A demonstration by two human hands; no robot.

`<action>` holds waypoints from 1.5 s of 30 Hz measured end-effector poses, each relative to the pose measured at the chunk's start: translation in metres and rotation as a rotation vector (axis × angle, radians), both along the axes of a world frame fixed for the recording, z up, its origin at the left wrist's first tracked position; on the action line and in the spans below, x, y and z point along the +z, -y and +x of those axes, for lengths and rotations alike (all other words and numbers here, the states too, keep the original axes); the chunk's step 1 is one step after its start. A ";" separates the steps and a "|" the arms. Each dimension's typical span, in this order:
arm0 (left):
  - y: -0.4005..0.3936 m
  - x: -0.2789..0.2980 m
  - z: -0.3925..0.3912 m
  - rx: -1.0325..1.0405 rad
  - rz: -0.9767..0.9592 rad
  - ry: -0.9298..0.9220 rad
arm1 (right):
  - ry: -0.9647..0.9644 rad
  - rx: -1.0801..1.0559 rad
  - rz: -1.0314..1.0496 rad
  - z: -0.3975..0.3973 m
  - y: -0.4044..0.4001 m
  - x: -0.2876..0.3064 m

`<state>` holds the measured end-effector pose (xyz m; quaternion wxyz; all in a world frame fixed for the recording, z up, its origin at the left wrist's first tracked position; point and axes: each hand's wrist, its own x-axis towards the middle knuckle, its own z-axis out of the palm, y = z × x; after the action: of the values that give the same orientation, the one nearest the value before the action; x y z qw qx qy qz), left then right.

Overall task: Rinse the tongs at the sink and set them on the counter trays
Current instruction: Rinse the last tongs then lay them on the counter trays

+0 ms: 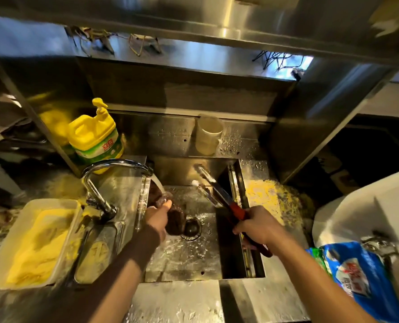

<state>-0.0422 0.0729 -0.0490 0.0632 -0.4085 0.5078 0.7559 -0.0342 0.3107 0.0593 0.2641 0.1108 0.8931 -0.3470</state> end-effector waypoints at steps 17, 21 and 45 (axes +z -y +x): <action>-0.031 0.046 0.004 -0.347 0.069 -0.167 | 0.011 -0.329 -0.470 0.047 -0.011 0.014; -0.072 0.063 0.005 -0.420 0.085 -0.229 | -0.019 -0.426 -0.654 0.070 -0.038 0.028; -0.523 0.155 0.264 -1.278 0.282 -0.418 | -0.548 -1.127 -0.754 0.430 -0.359 0.102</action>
<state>0.2222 0.5961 0.1056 0.4498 0.1379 0.5474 0.6922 0.3962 0.6696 0.1616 -0.1673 0.3643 0.5543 -0.7294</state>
